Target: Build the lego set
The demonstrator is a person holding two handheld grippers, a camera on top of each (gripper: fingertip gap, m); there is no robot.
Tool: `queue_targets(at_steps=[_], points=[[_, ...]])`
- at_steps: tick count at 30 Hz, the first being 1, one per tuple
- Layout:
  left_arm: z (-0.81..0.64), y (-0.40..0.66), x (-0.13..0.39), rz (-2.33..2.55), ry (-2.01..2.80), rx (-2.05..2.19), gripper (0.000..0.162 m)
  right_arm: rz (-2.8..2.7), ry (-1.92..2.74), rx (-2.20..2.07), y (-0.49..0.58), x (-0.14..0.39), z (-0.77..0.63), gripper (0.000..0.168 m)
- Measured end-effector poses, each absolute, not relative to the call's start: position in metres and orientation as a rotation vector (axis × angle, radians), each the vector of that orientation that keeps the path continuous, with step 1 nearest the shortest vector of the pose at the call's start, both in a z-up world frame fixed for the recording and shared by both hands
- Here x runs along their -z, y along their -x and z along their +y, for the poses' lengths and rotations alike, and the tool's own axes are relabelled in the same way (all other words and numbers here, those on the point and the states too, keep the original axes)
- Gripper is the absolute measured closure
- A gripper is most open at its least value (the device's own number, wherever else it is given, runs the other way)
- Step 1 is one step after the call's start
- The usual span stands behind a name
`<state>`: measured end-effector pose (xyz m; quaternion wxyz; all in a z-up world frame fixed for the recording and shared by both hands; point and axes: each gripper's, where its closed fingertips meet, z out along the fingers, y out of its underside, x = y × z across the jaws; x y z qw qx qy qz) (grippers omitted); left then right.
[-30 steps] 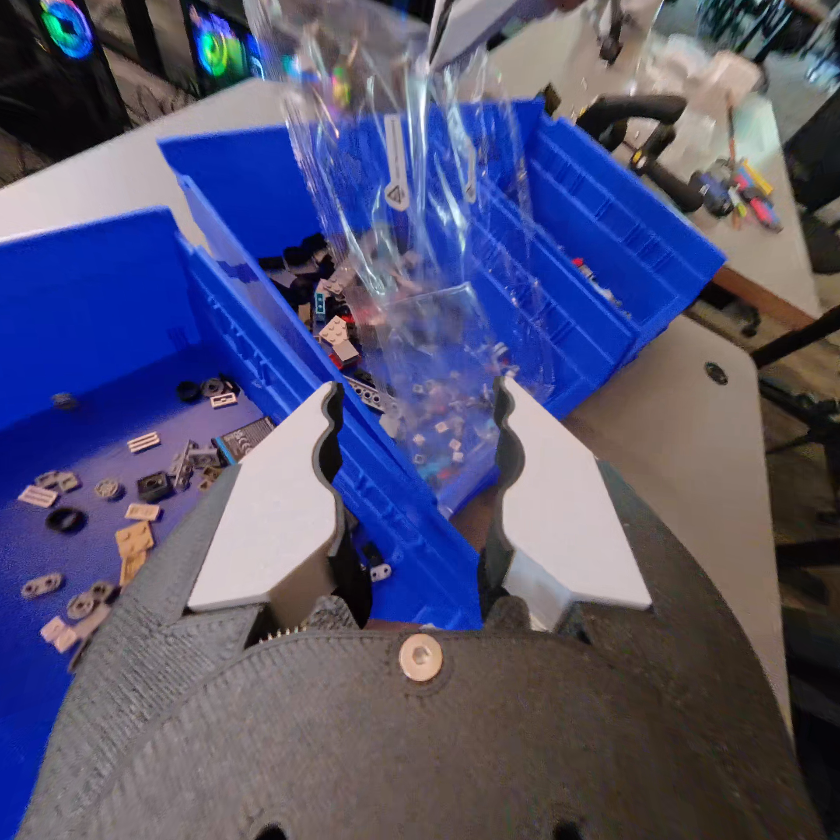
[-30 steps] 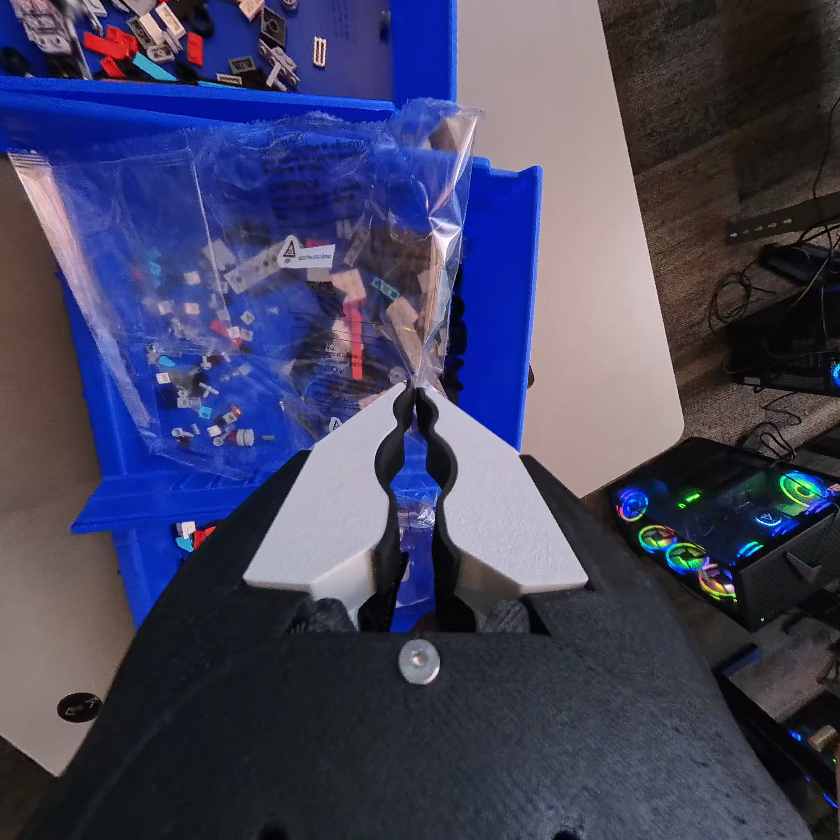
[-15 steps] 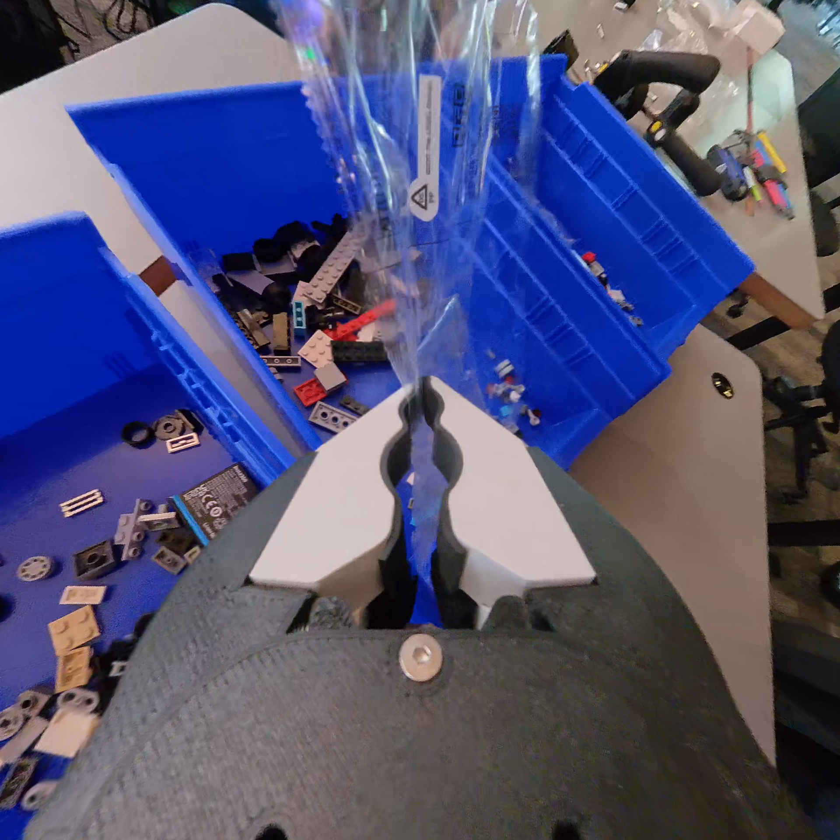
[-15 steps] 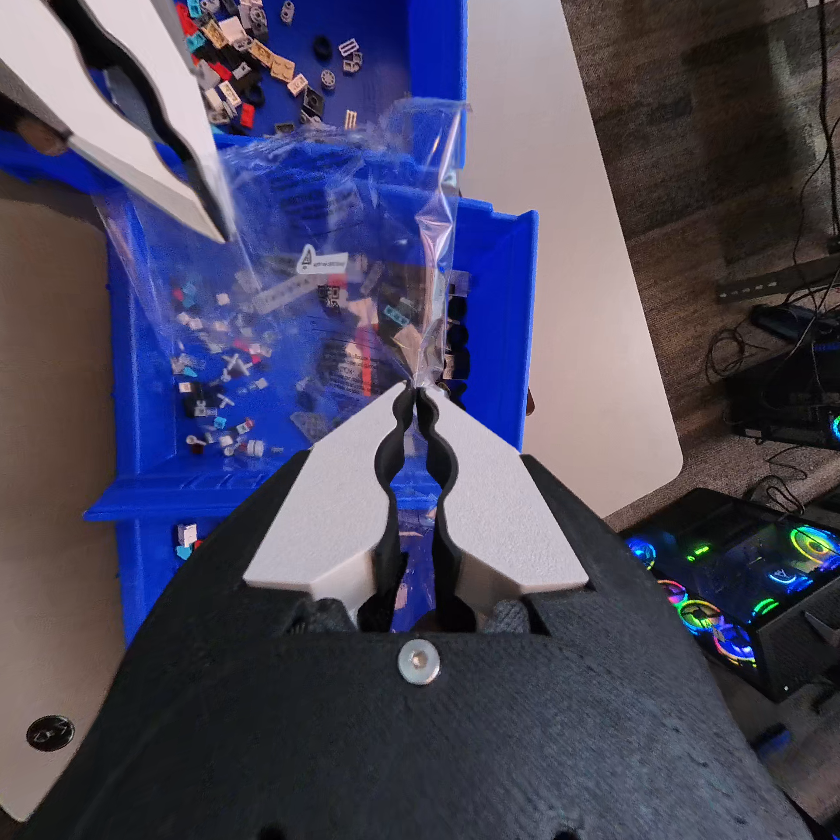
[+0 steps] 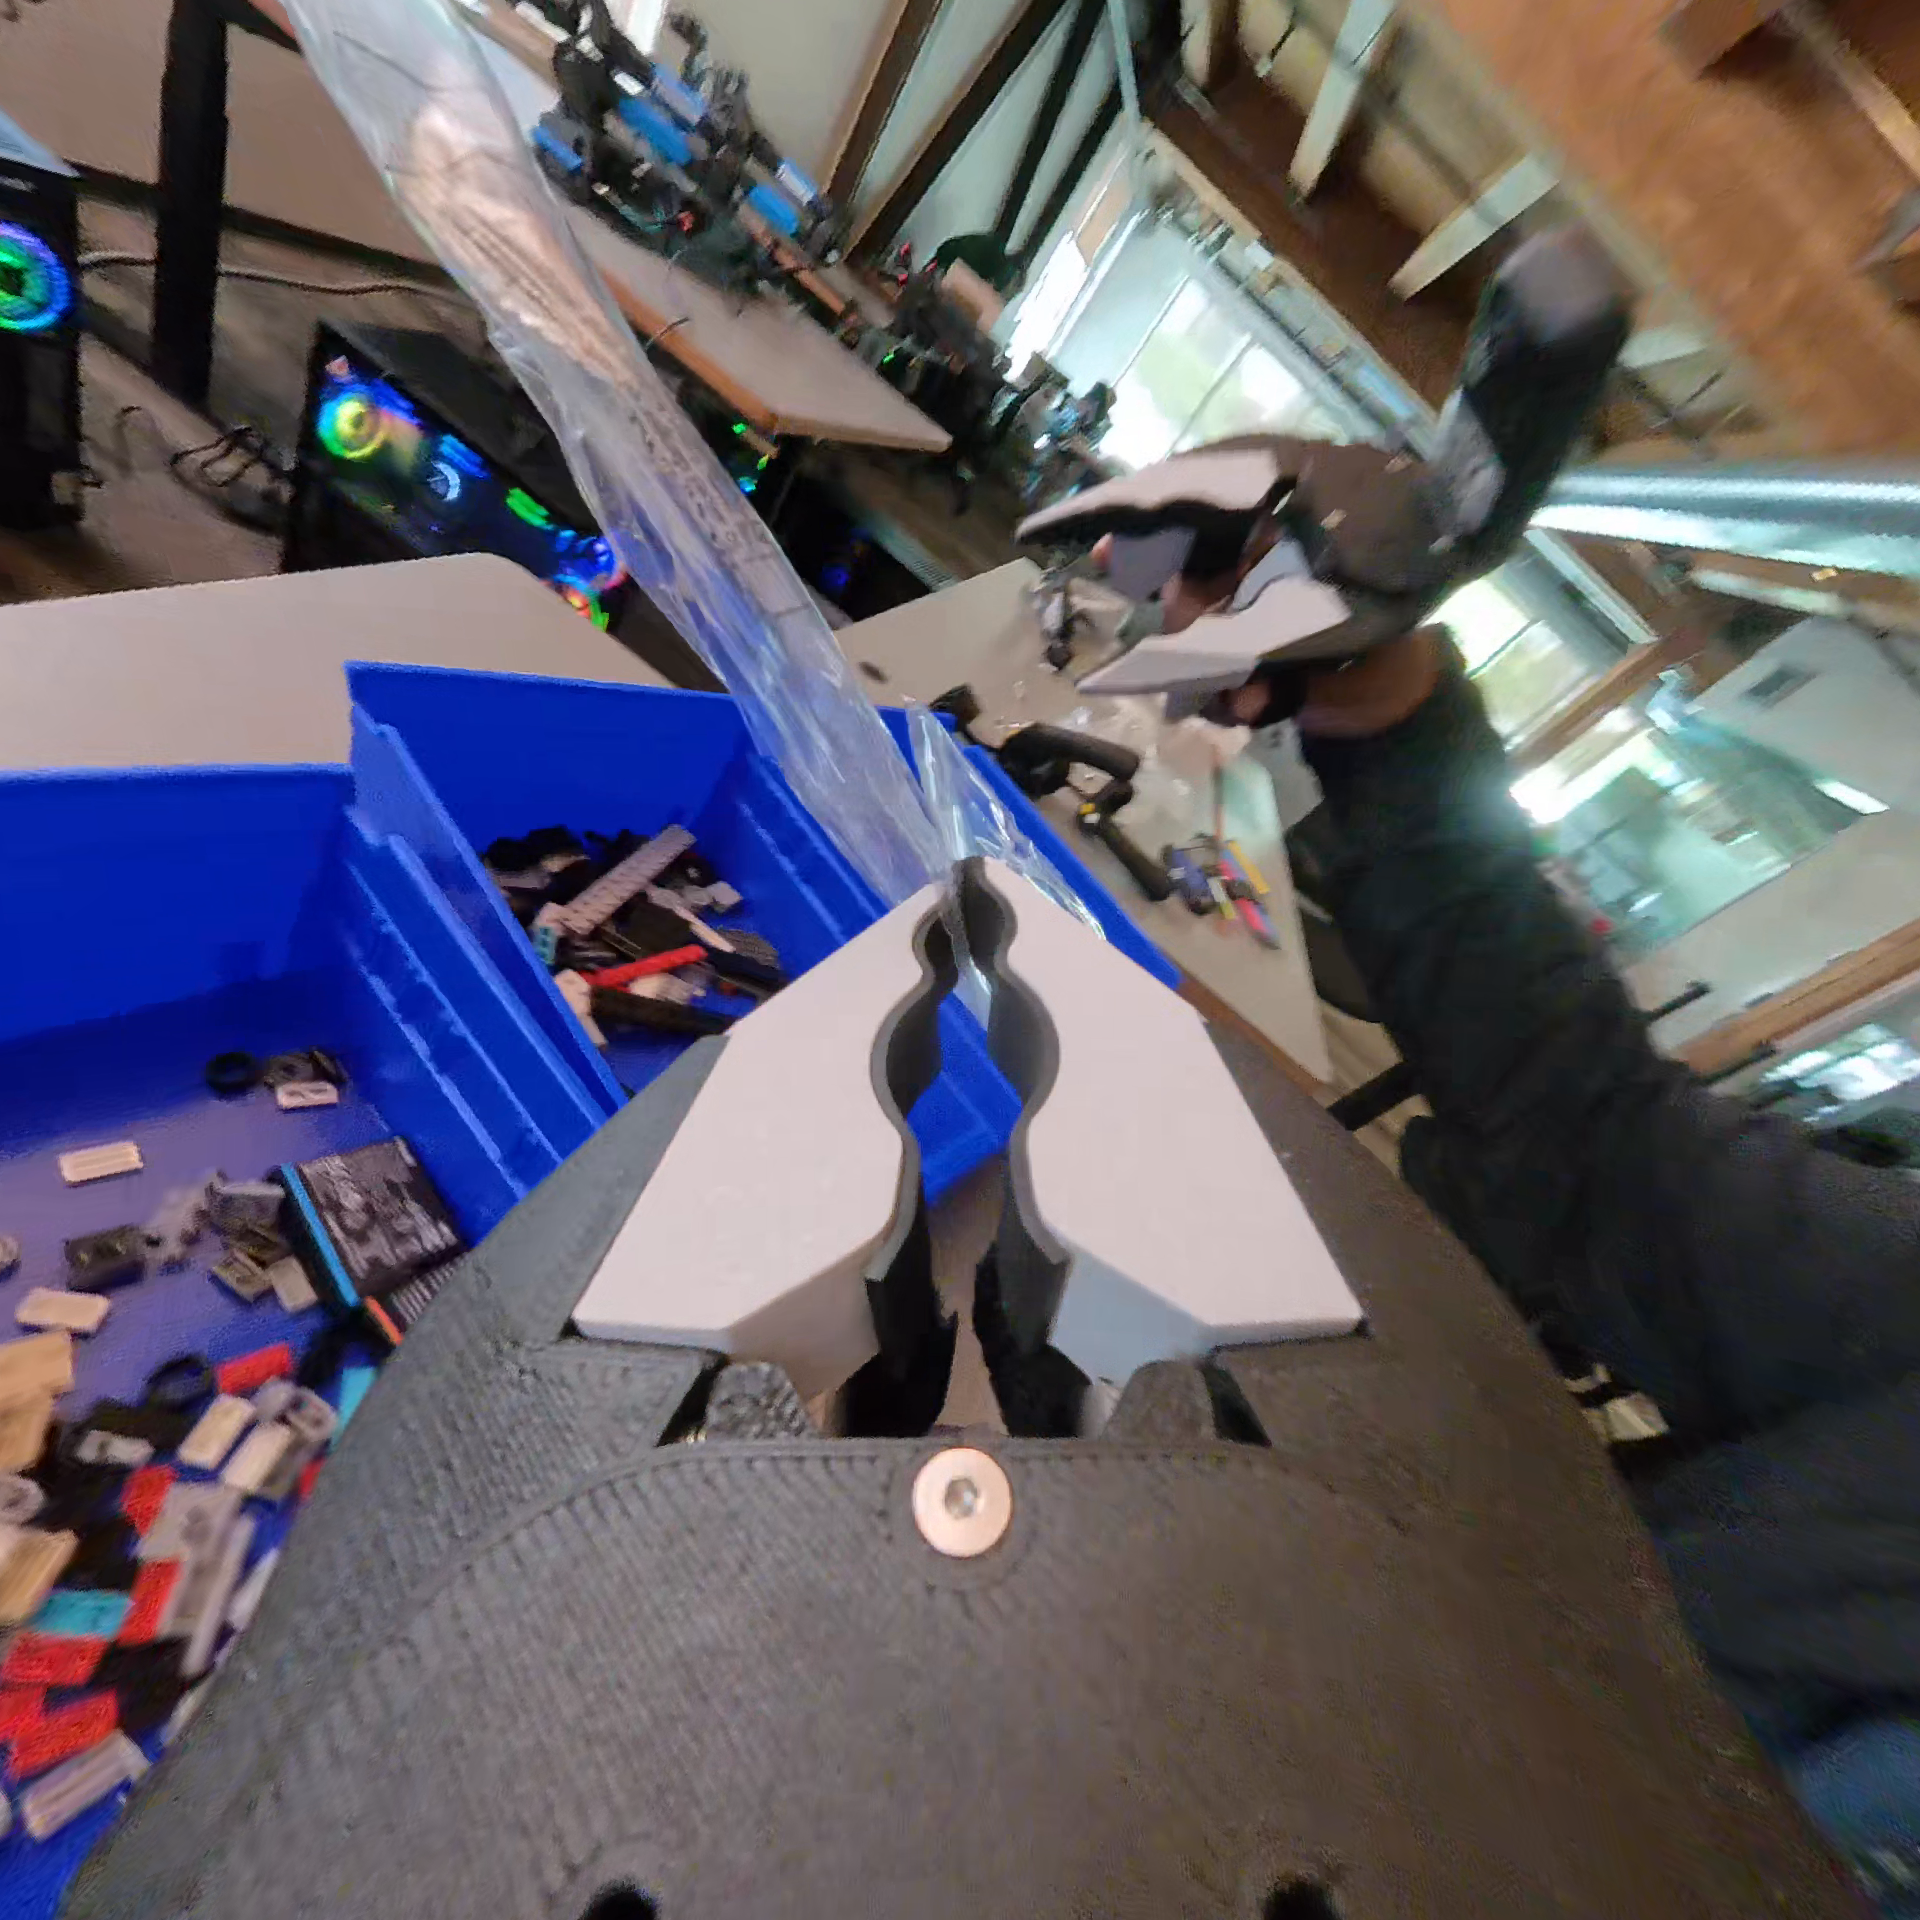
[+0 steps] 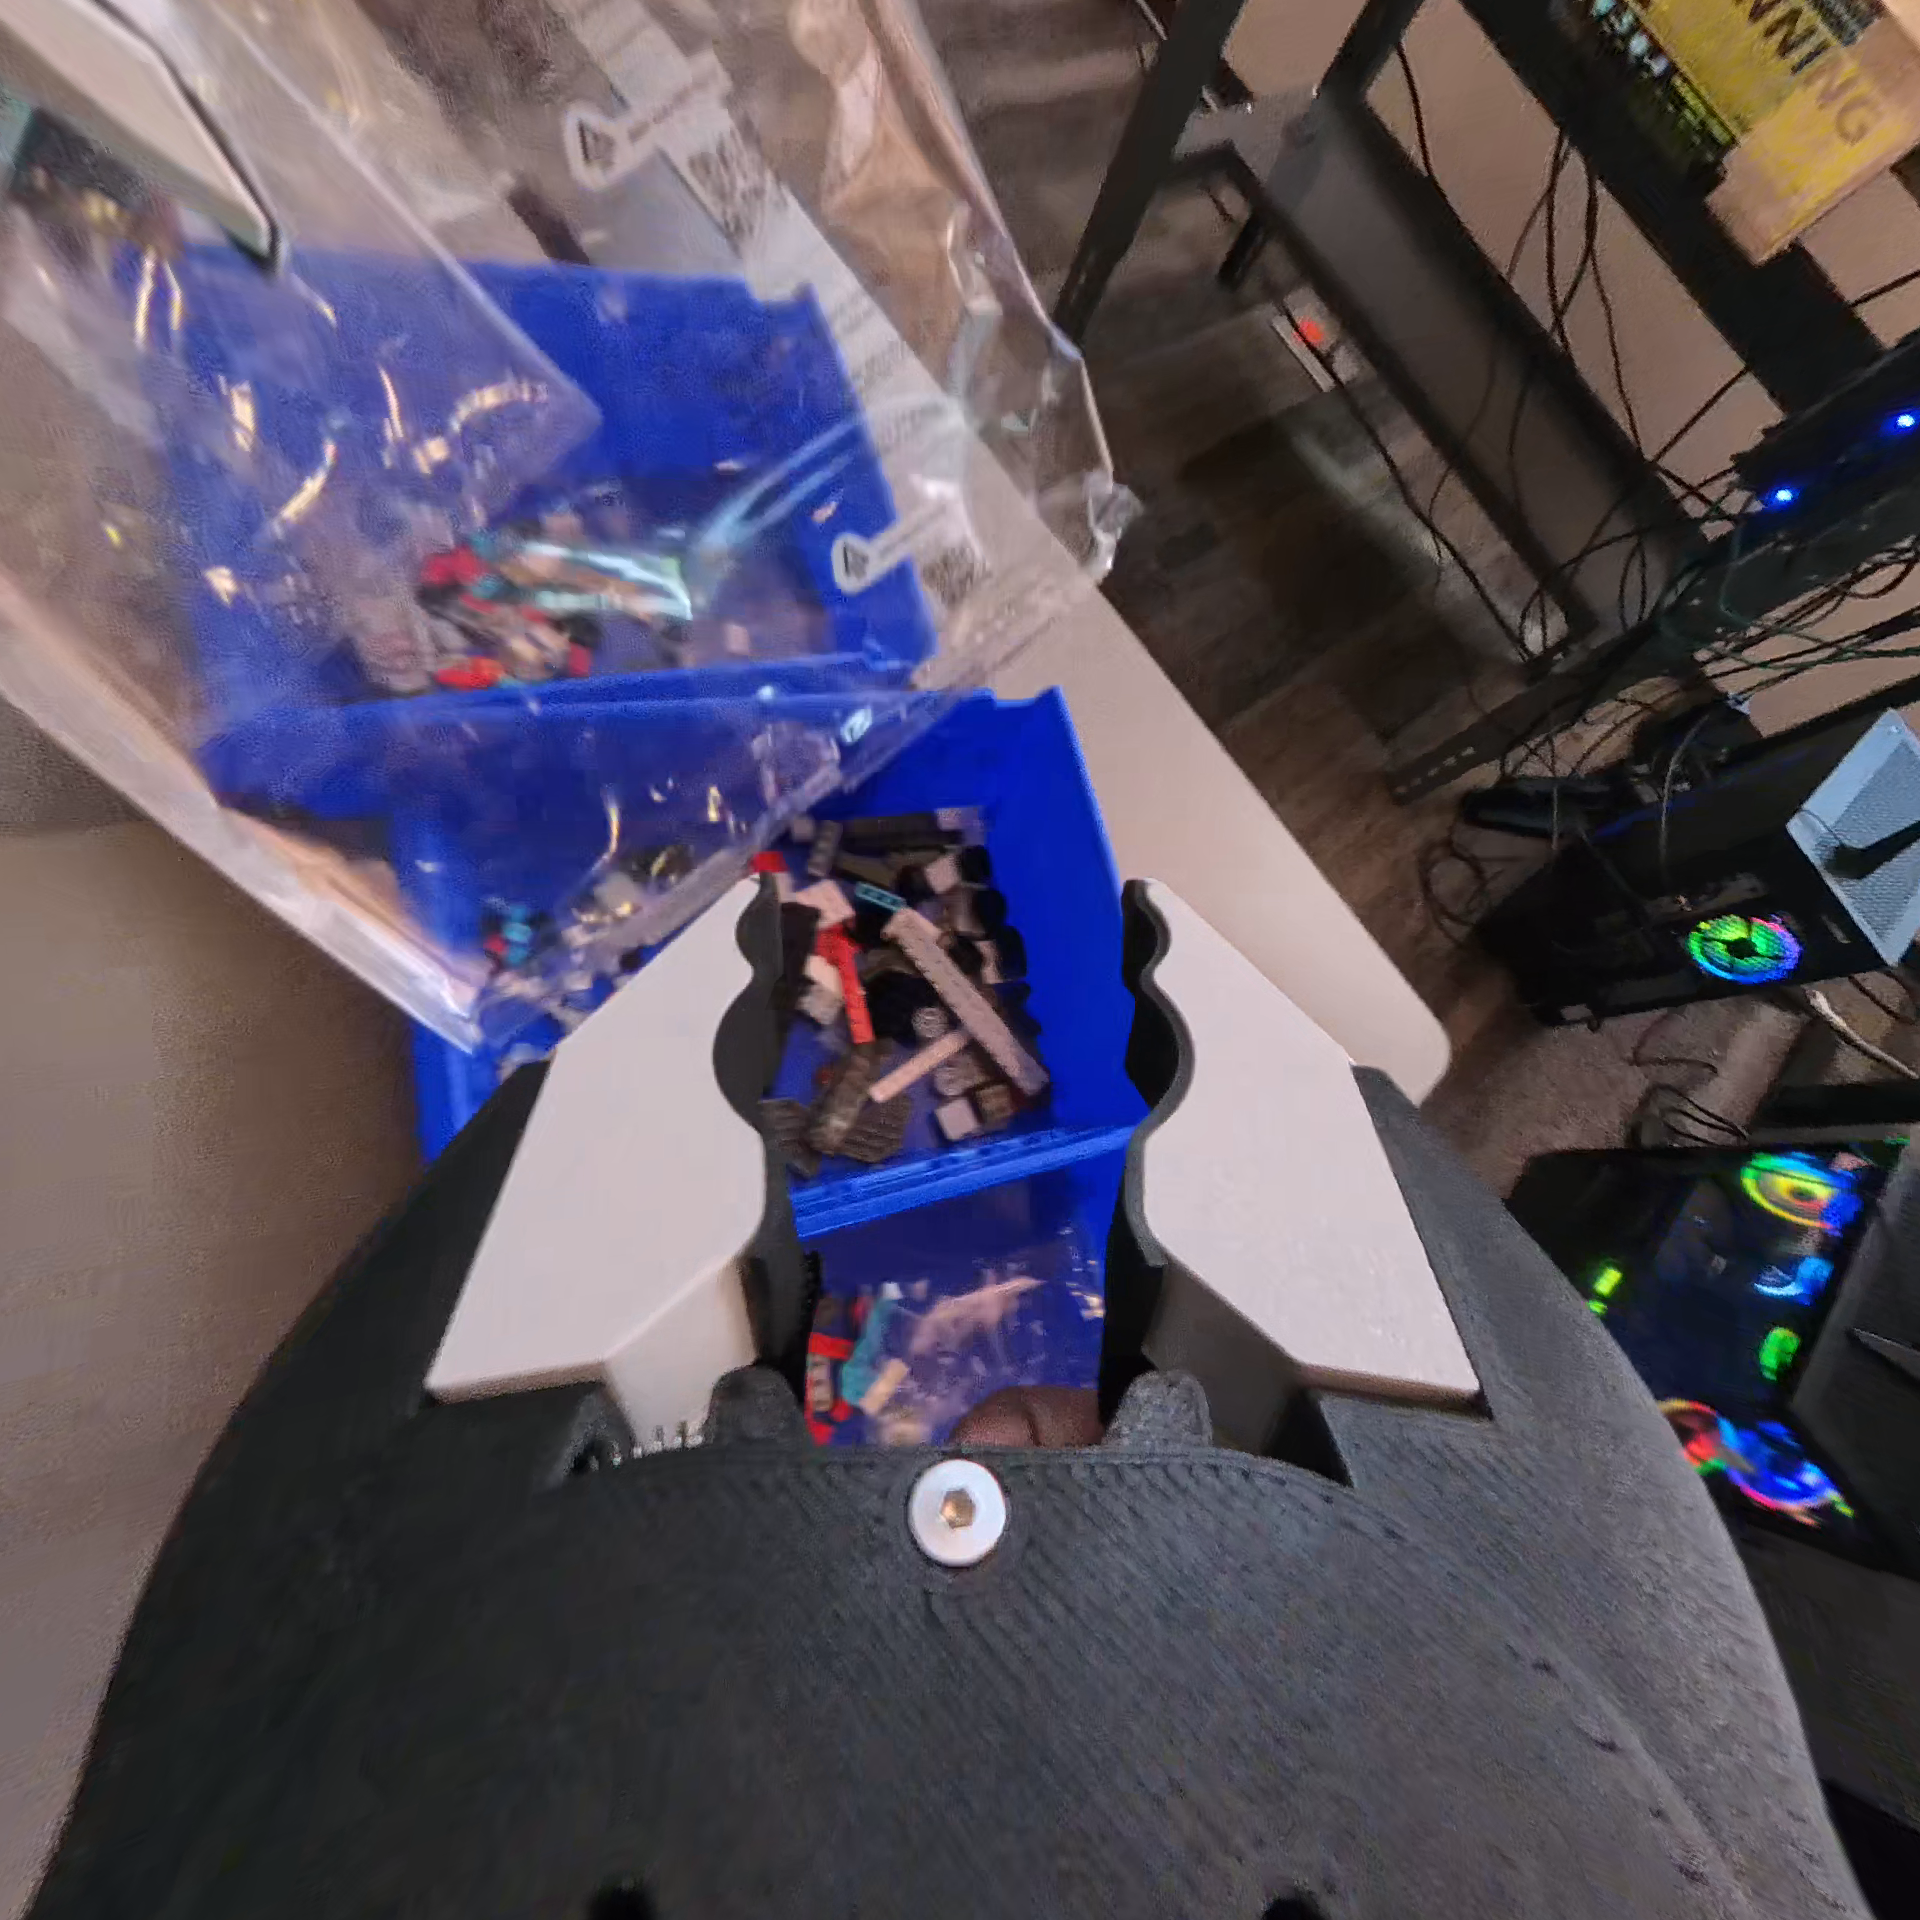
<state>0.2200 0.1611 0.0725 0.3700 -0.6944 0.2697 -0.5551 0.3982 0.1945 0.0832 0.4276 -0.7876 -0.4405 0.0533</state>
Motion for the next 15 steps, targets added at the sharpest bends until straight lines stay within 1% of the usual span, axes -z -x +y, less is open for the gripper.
queue_targets(at_steps=[2, 5, 9, 12, 15], points=[[0.134, -0.193, -0.078, 0.677, 1.745, 1.503, 0.162, -1.116, 1.959, -0.171, -0.390, -0.071, 0.163, 0.101], [0.081, -0.156, -0.065, 0.635, 1.726, 1.691, 0.162, -1.205, 1.992, -0.170, -0.374, -0.024, 0.117, 0.102], [0.007, -0.133, -0.015, 0.589, 1.786, 1.884, 0.162, -1.344, 2.022, -0.136, -0.347, 0.038, 0.073, 0.101], [-0.032, -0.133, 0.026, 0.580, 1.878, 1.908, 0.162, -1.436, 2.033, -0.048, -0.334, 0.067, 0.063, 0.102], [-0.055, -0.143, 0.055, 0.579, 1.960, 1.906, 0.162, -1.537, 2.064, 0.029, -0.325, 0.089, 0.061, 0.103]])
